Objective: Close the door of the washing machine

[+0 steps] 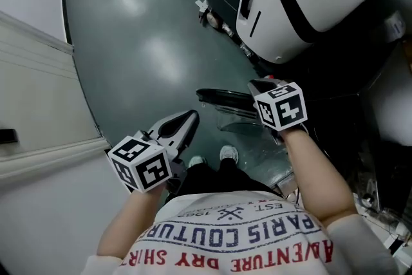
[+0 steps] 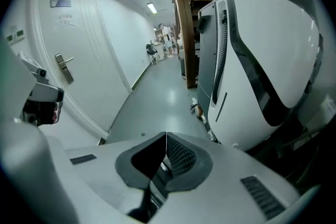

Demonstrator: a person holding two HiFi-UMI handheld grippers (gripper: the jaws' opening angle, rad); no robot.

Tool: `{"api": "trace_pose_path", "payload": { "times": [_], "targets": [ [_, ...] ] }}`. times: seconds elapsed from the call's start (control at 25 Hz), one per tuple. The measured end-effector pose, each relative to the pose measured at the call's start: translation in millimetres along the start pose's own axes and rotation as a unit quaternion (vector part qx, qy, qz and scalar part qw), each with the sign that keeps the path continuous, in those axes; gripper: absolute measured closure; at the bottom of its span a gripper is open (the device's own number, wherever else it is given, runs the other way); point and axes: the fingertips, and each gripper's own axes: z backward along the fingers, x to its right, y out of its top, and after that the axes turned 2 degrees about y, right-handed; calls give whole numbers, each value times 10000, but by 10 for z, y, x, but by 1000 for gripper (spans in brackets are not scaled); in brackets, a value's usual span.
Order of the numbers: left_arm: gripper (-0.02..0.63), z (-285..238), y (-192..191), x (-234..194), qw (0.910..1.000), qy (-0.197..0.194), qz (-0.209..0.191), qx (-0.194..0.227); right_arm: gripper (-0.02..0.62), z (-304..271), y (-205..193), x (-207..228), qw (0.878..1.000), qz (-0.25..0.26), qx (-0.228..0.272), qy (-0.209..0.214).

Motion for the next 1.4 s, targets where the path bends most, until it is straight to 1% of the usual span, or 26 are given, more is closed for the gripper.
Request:
{"api": "trace_pose_path", "payload": {
  "times": [0.08, 0.16, 0.28, 0.4, 0.48, 0.68, 1.04, 1.24, 1.4],
  "targets": [
    [581, 5, -10, -120, 9999, -48, 87, -70, 574, -99, -65, 2, 9997, -78, -203, -141],
    [581, -14, -6, -267, 9997, -59, 92, -221, 574, -191, -92, 47, 9984, -69, -392, -395],
    [581, -25, 39, -409, 9984, -168, -84, -531, 574, -299, -147, 96, 9954, -73, -588, -752],
    [581, 13, 101, -481, 9958, -369, -279, -785, 574, -375, -148, 100, 9916, 116, -688, -1093],
    [581, 41, 124, -529, 9931, -513, -393, -981, 574, -408, -156, 70, 9889, 144, -781, -1252],
    [581, 76, 190, -639, 9882, -729, -552, -1227, 574, -462, -218, 68, 9861, -232, -860, -1399],
    [581, 96, 216, -700, 9755, -1086, -1027, -1612, 574, -372, -373, 19, 9764, -945, -597, -1848],
    [581, 18, 65, -661, 9666, -1436, -1054, -1843, 574, -292, -554, -124, 9722, -1073, -692, -1962],
    [581, -93, -91, -644, 9590, -1622, -1066, -2066, 574, -218, -704, -243, 9710, -1060, -787, -1995]
  ]
}}
